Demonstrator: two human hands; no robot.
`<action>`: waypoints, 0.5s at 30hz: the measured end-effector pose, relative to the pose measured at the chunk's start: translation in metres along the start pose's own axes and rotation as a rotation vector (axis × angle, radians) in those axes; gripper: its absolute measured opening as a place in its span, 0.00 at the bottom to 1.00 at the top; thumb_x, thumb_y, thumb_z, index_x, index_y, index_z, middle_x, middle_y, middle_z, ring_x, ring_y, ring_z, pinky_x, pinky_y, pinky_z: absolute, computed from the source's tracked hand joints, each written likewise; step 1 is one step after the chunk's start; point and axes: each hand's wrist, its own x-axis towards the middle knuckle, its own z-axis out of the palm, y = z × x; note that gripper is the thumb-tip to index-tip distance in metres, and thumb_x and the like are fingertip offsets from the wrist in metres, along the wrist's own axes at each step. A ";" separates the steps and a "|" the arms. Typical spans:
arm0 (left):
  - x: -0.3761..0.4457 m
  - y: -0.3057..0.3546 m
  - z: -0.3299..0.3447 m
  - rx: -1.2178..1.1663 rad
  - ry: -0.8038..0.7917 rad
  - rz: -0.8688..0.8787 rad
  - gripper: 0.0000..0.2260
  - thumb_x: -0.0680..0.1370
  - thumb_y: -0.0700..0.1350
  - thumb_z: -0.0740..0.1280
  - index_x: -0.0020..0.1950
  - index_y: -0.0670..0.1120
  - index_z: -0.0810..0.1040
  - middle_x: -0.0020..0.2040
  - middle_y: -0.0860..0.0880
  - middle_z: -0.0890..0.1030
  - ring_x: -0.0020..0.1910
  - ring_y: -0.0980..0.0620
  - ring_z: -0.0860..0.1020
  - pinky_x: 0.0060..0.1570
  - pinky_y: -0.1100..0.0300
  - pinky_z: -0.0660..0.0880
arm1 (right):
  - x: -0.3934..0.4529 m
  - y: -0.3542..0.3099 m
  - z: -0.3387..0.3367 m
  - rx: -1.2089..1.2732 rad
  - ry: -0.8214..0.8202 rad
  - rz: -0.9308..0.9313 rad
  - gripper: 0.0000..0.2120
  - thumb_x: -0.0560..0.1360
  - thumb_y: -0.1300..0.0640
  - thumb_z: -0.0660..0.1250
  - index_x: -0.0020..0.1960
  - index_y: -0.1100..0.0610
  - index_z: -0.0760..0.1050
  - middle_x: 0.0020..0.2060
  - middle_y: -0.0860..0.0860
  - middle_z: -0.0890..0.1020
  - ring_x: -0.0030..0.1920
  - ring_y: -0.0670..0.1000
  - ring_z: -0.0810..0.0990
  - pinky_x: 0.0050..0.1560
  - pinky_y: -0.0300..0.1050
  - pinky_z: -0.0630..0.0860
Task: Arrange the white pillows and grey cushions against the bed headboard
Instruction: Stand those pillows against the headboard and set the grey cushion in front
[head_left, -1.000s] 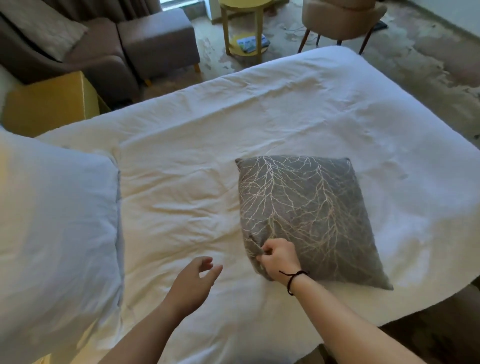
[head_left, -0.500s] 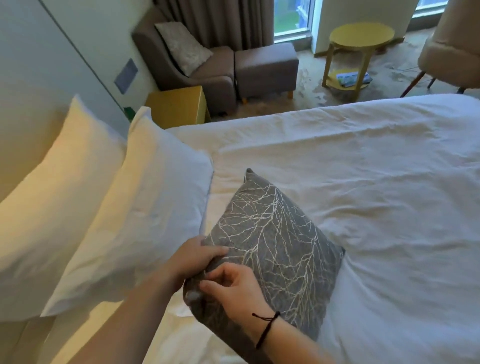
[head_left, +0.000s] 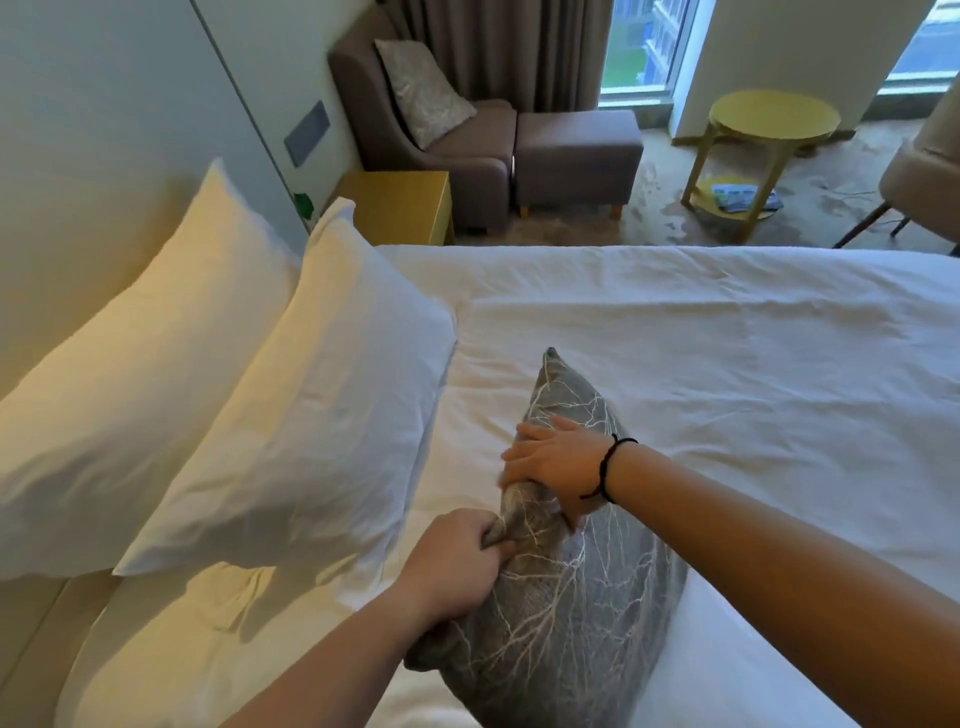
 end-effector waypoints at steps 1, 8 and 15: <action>-0.001 -0.001 -0.001 0.000 0.013 0.008 0.17 0.76 0.50 0.67 0.29 0.50 0.67 0.28 0.54 0.71 0.31 0.54 0.72 0.32 0.57 0.66 | 0.003 0.001 -0.007 -0.033 -0.034 -0.010 0.32 0.67 0.48 0.77 0.68 0.45 0.68 0.68 0.51 0.71 0.70 0.56 0.65 0.71 0.61 0.59; -0.014 0.004 -0.039 -0.108 0.182 0.106 0.14 0.77 0.54 0.63 0.38 0.47 0.78 0.32 0.51 0.78 0.34 0.54 0.75 0.37 0.50 0.73 | -0.003 0.016 -0.064 0.025 0.094 0.064 0.14 0.70 0.60 0.69 0.33 0.53 0.65 0.31 0.48 0.68 0.32 0.48 0.64 0.33 0.44 0.68; -0.002 0.017 -0.156 -0.080 0.499 0.198 0.16 0.78 0.57 0.63 0.34 0.50 0.77 0.30 0.53 0.77 0.31 0.56 0.75 0.32 0.56 0.69 | 0.016 0.019 -0.206 -0.043 0.459 0.069 0.04 0.71 0.54 0.71 0.40 0.51 0.77 0.39 0.45 0.77 0.44 0.50 0.76 0.44 0.45 0.76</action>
